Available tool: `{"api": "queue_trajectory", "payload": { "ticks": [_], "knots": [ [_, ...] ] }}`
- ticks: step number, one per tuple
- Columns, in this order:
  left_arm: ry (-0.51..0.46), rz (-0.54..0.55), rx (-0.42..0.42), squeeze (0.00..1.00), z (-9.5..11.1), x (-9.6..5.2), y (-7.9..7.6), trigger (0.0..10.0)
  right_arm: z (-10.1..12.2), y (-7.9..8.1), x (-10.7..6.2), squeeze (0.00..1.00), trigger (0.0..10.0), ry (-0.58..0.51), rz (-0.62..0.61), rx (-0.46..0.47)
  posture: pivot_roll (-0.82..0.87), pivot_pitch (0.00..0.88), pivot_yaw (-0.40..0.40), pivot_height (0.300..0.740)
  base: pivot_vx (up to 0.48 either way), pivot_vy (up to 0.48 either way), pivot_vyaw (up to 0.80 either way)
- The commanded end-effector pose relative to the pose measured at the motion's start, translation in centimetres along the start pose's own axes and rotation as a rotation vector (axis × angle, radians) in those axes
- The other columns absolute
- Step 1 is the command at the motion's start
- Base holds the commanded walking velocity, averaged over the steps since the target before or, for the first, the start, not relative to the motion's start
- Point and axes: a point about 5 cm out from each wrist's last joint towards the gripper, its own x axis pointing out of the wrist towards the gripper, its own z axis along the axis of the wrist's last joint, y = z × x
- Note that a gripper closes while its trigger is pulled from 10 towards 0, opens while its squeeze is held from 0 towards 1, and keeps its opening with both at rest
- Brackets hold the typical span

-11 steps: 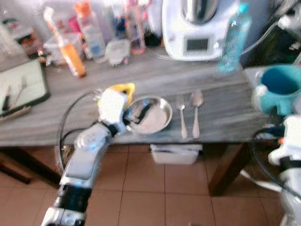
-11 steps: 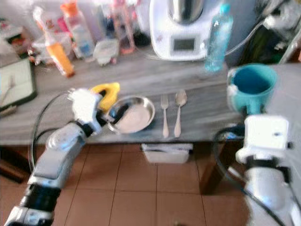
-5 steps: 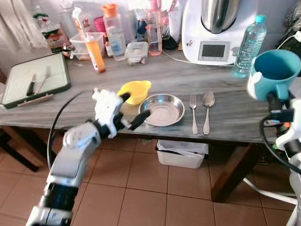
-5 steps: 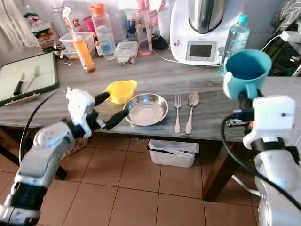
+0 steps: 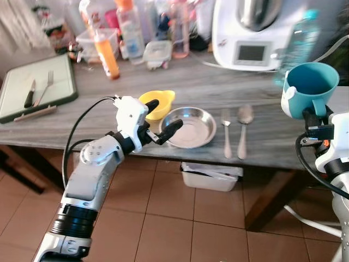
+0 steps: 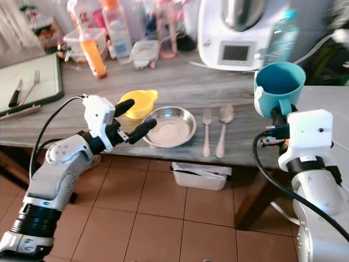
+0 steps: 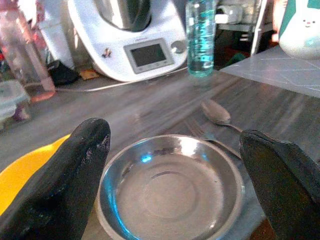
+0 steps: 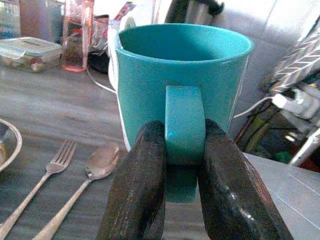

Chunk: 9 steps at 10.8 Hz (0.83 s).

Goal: Setting the table

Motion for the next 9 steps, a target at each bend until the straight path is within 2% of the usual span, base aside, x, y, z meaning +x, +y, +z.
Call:
{"api": "queue_trajectory", "payload": {
  "ticks": [1,2,5,9],
  "knots": [
    [-0.006,0.011,0.014,0.0,0.5,-0.1,0.0,10.0,0.8,0.1,-0.3,0.0,10.0,-0.04,0.009,-0.002,-0.08,0.116,0.096,0.74,0.0,0.0,0.0],
    [-0.013,0.015,0.009,0.0,0.5,0.1,-0.2,10.0,1.0,0.2,-0.7,0.0,10.0,-0.048,-0.011,0.015,-0.08,0.113,0.091,0.74,0.0,0.0,0.0],
    [-0.017,0.033,-0.024,0.0,0.2,0.2,-0.9,10.0,0.7,1.8,-2.8,0.0,10.0,-0.027,-0.066,0.044,-0.09,0.108,0.094,0.74,0.08,0.0,0.0],
    [-0.018,0.032,-0.045,0.0,0.1,0.5,-1.4,10.0,0.3,2.2,-3.7,0.0,10.0,0.004,-0.104,0.073,-0.1,0.106,0.098,0.74,0.266,0.0,0.0]
  ]
}}
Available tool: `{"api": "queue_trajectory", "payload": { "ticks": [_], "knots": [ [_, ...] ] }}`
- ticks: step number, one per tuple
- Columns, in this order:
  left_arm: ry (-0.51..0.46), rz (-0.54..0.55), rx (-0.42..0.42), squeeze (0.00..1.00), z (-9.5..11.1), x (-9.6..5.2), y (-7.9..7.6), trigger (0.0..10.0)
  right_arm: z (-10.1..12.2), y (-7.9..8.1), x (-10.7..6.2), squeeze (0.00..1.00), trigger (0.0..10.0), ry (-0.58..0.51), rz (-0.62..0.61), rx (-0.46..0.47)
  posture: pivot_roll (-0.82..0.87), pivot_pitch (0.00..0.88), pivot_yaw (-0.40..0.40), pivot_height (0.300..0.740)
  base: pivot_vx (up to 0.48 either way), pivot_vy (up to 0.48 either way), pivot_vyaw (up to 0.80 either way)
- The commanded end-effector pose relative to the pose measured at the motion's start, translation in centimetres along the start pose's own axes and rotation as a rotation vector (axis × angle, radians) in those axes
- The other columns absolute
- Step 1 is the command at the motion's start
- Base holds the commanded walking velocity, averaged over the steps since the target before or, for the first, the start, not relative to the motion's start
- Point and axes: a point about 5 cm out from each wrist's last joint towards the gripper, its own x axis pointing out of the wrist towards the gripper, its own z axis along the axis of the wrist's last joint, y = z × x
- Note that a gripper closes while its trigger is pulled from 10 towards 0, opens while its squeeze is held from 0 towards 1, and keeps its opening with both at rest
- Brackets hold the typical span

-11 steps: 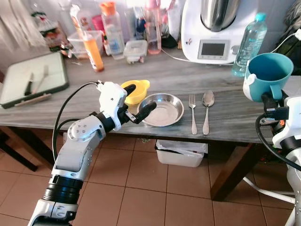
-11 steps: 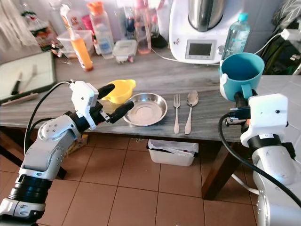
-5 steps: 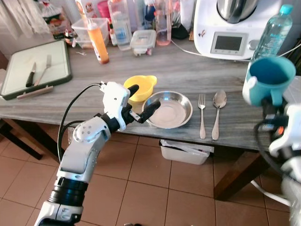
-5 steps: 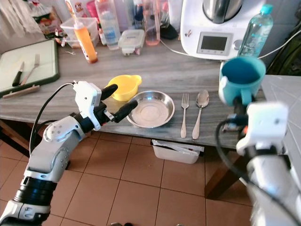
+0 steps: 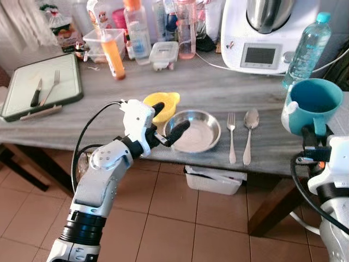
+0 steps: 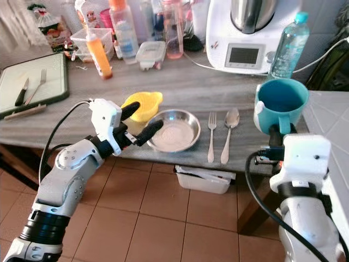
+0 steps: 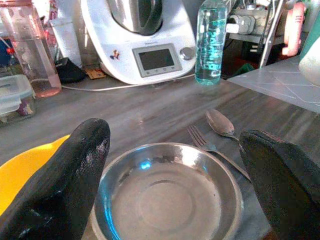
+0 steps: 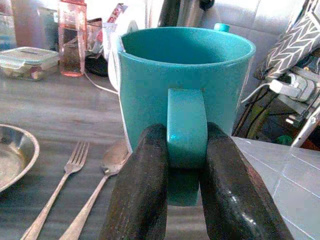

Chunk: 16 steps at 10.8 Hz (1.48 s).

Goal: Setting the table

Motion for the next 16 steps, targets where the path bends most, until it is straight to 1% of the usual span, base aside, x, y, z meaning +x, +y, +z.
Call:
{"api": "queue_trajectory", "payload": {
  "ticks": [1,10,12,13,14,15,16],
  "knots": [
    [-0.003,0.008,0.012,0.0,0.4,-0.1,0.1,10.0,0.8,0.2,-0.2,0.0,10.0,-0.028,0.003,0.001,-0.1,0.107,0.098,0.74,0.296,0.0,0.0],
    [0.012,0.009,0.01,0.0,0.2,-0.2,0.0,10.0,0.9,0.0,0.0,0.0,10.0,-0.036,-0.004,-0.015,-0.1,0.108,0.099,0.74,0.302,0.0,0.0],
    [0.031,-0.002,0.03,0.0,0.2,-0.7,0.4,10.0,0.9,0.0,0.2,0.0,10.0,-0.035,0.011,-0.016,-0.08,0.108,0.093,0.74,0.0,0.0,0.0],
    [0.044,-0.039,0.022,0.0,0.2,-0.9,0.4,10.0,1.0,-0.1,0.3,0.0,10.0,-0.036,0.022,-0.018,-0.07,0.108,0.092,0.74,0.0,0.0,0.0],
    [0.071,-0.126,0.007,0.0,0.3,-1.5,0.6,10.0,1.1,-0.4,0.6,0.0,10.0,-0.038,0.044,-0.026,-0.07,0.107,0.09,0.74,0.0,0.0,0.0],
    [0.091,-0.167,-0.002,0.0,0.3,-1.8,0.8,10.0,1.2,-0.6,0.6,0.0,10.0,-0.04,0.054,-0.027,-0.07,0.106,0.091,0.74,0.0,0.0,0.0],
    [0.123,-0.28,0.0,0.0,0.6,-1.9,0.9,10.0,1.2,-0.8,0.8,0.0,10.0,-0.037,0.087,-0.03,-0.07,0.107,0.089,0.74,0.0,0.0,0.0]
  ]
}}
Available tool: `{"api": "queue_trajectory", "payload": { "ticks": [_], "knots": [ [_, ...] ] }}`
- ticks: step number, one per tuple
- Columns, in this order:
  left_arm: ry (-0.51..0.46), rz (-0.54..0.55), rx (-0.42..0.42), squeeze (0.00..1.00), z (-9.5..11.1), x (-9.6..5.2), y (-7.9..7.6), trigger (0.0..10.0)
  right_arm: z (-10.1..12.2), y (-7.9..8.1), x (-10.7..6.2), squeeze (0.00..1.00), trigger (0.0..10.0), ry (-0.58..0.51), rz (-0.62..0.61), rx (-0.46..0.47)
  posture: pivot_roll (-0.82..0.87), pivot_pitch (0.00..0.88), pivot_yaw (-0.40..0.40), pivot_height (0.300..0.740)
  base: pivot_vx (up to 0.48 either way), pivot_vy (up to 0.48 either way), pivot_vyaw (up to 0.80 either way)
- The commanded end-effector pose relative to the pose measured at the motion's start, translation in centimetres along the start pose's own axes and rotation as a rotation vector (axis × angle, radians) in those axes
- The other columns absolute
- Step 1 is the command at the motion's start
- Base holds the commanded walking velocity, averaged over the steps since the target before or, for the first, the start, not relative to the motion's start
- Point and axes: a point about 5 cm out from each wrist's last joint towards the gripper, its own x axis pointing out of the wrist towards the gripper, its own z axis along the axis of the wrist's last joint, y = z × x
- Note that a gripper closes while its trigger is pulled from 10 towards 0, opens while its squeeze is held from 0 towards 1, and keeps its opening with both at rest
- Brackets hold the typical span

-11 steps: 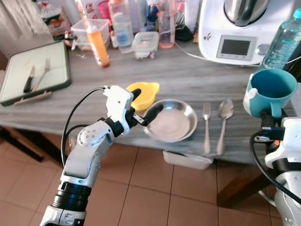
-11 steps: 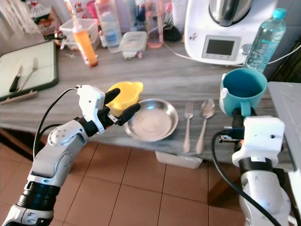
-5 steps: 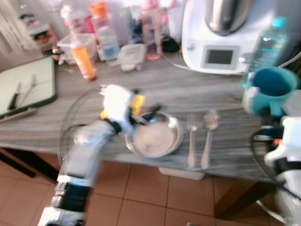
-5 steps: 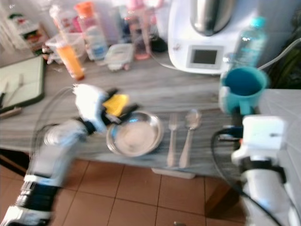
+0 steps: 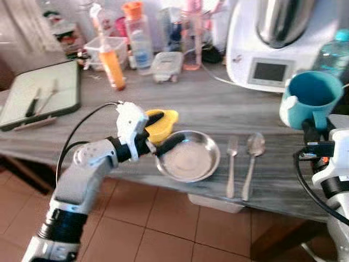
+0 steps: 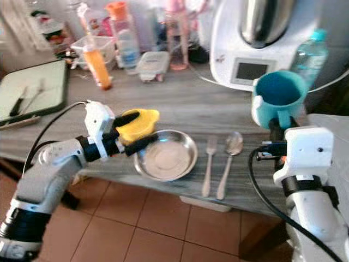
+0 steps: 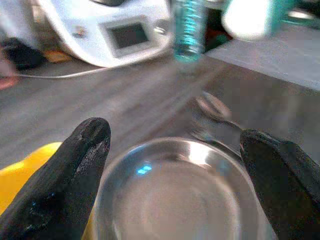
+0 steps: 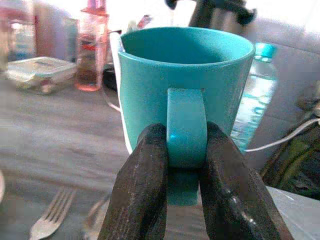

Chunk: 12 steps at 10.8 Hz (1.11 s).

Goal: Setting the table

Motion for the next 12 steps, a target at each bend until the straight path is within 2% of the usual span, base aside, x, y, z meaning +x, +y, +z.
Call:
{"api": "queue_trajectory", "payload": {
  "ticks": [1,2,3,4,5,6,9,12],
  "knots": [
    [0.031,-0.086,-0.003,0.0,0.7,0.1,0.3,10.0,0.3,-0.2,0.2,0.0,10.0,-0.009,0.025,0.018,-0.06,0.106,0.085,0.74,0.0,0.0,0.0],
    [0.075,-0.181,-0.018,0.0,0.6,0.1,0.0,10.0,0.2,0.0,0.5,0.0,10.0,-0.002,0.065,0.039,-0.06,0.105,0.087,0.74,0.0,0.0,0.0],
    [0.106,-0.242,-0.016,0.0,0.4,-0.1,-0.4,10.0,-0.1,0.5,0.7,0.0,10.0,0.012,0.119,0.108,-0.06,0.107,0.091,0.74,0.0,0.0,0.0],
    [0.12,-0.268,-0.022,0.0,0.1,-0.2,-0.7,10.0,-0.3,0.9,0.8,0.0,10.0,0.02,0.164,0.106,-0.07,0.113,0.094,0.74,0.0,0.0,0.0],
    [0.15,-0.313,-0.018,0.0,-0.4,-0.4,-1.2,10.0,-0.6,1.3,0.9,0.0,10.0,0.03,0.208,0.171,-0.07,0.115,0.093,0.74,0.0,0.0,0.0],
    [0.154,-0.318,-0.03,0.0,-0.7,-0.4,-1.4,10.0,-0.9,1.3,1.2,0.0,10.0,0.037,0.237,0.164,-0.06,0.12,0.092,0.74,0.0,0.0,0.0],
    [0.159,-0.339,-0.052,0.0,-0.6,-0.6,-1.8,10.0,-2.8,1.3,2.5,0.0,10.0,0.077,0.307,0.23,-0.05,0.134,0.093,0.74,0.0,0.0,0.0],
    [0.162,-0.35,-0.065,0.0,-0.6,-0.6,-2.3,10.0,-3.0,1.6,3.3,0.0,10.0,0.066,0.362,0.262,-0.04,0.144,0.097,0.74,0.0,0.0,0.0]
  ]
}}
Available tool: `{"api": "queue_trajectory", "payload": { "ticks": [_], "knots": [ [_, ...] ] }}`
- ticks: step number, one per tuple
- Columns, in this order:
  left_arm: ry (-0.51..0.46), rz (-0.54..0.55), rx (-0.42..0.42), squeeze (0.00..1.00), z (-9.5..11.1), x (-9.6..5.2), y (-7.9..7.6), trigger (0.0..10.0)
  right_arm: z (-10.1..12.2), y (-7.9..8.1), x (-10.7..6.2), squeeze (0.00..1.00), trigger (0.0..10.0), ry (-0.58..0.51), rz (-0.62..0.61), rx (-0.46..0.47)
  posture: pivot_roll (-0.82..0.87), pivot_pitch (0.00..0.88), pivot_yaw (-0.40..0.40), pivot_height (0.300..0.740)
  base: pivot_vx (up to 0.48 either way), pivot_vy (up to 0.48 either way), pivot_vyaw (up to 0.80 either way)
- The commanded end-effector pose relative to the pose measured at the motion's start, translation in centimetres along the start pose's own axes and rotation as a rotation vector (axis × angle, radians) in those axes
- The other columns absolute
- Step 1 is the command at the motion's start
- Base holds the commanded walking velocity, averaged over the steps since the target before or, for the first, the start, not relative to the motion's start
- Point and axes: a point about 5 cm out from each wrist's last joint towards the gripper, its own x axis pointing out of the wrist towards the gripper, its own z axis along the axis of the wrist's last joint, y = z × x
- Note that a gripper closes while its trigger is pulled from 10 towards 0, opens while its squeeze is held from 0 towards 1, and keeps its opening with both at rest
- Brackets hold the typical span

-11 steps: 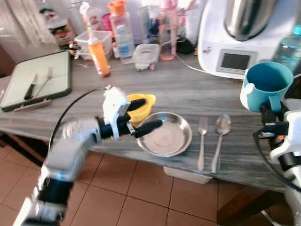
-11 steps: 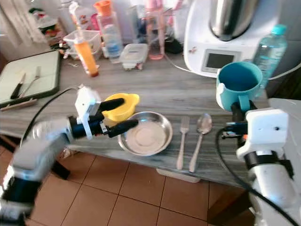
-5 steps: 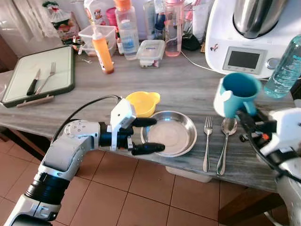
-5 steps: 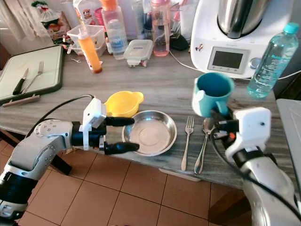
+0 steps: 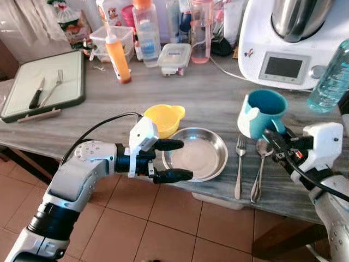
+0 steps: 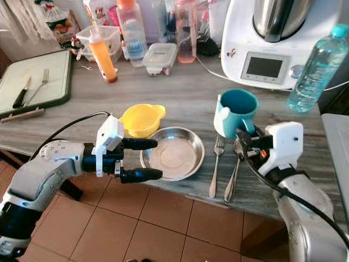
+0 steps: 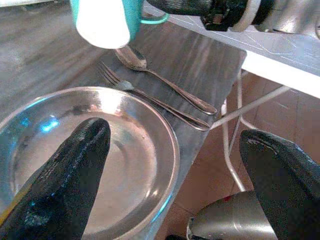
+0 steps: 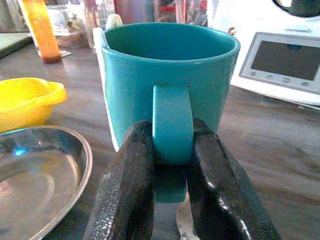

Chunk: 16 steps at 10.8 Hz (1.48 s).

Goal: Setting the table

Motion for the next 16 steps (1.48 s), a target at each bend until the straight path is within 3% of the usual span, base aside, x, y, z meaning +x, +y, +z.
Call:
{"api": "queue_trajectory", "payload": {
  "ticks": [1,10,15,16],
  "knots": [
    [0.01,-0.008,0.004,0.0,0.1,-0.1,-0.3,10.0,0.2,0.2,0.3,0.0,10.0,-0.022,0.03,-0.005,-0.04,0.147,0.1,0.74,0.0,0.0,0.0],
    [0.01,-0.005,-0.028,0.0,0.2,-0.1,-0.7,10.0,-1.4,0.9,3.4,0.0,10.0,-0.016,0.151,0.011,-0.01,0.16,0.122,0.74,0.0,0.0,0.0],
    [0.011,-0.006,-0.031,0.0,0.2,-0.1,-0.9,10.0,-2.2,0.9,4.1,0.0,10.0,-0.004,0.176,0.001,-0.01,0.162,0.124,0.74,0.0,0.0,0.0],
    [0.01,-0.005,-0.033,0.0,0.2,0.0,-0.9,10.0,-2.4,0.9,4.0,0.97,10.0,0.002,0.172,-0.008,-0.01,0.163,0.124,0.74,0.0,0.0,0.0]
  ]
}}
